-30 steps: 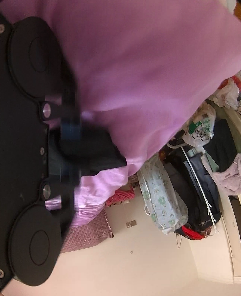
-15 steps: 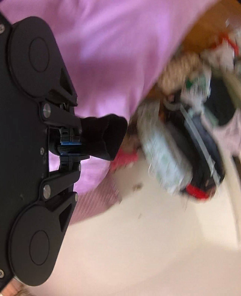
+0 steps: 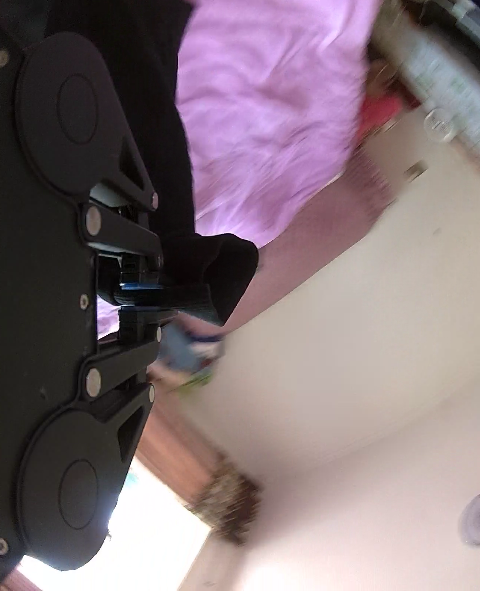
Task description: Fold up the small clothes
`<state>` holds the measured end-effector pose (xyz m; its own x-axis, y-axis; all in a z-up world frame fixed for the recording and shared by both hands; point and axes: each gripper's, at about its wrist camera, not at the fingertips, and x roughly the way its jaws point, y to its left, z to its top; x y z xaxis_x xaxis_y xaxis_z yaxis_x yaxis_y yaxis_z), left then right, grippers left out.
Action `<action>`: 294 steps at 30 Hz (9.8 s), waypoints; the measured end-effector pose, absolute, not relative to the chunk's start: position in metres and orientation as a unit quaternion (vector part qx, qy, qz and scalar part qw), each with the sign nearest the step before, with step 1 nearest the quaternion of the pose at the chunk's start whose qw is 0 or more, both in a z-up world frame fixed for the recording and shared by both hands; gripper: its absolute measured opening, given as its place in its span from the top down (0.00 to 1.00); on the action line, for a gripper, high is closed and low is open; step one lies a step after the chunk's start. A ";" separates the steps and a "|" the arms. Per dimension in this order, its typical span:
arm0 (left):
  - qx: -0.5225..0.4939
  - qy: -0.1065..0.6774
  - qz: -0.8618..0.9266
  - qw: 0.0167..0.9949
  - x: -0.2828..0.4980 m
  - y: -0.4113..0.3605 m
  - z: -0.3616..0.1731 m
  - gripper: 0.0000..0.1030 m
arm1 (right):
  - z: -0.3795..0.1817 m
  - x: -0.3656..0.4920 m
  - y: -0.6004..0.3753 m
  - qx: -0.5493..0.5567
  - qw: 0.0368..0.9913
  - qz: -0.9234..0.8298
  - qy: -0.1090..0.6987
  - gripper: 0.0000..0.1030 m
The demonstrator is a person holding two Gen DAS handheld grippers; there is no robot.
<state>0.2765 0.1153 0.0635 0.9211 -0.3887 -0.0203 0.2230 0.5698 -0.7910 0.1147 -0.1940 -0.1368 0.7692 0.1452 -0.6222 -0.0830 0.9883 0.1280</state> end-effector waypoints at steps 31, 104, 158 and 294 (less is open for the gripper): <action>-0.611 0.252 -0.012 0.751 0.200 0.162 -0.205 0.43 | -0.215 0.260 -0.397 0.488 0.817 -0.003 0.309 0.16; -0.342 0.339 -0.175 0.859 0.291 -0.087 -0.157 0.50 | -0.186 0.085 -0.644 0.465 0.849 -0.208 0.142 0.28; -0.374 0.302 -0.084 0.873 0.238 0.053 -0.148 0.46 | -0.034 0.261 -0.376 0.388 0.909 0.125 0.089 0.90; -0.360 0.297 -0.012 0.884 0.263 0.096 -0.189 0.59 | -0.210 0.246 -0.410 -0.038 0.939 0.053 0.338 0.84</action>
<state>0.2625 0.0962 -0.1892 0.8237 -0.2345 -0.5163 -0.1933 0.7399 -0.6444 0.2458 -0.4098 -0.2104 0.7664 0.0748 -0.6381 -0.1257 0.9915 -0.0347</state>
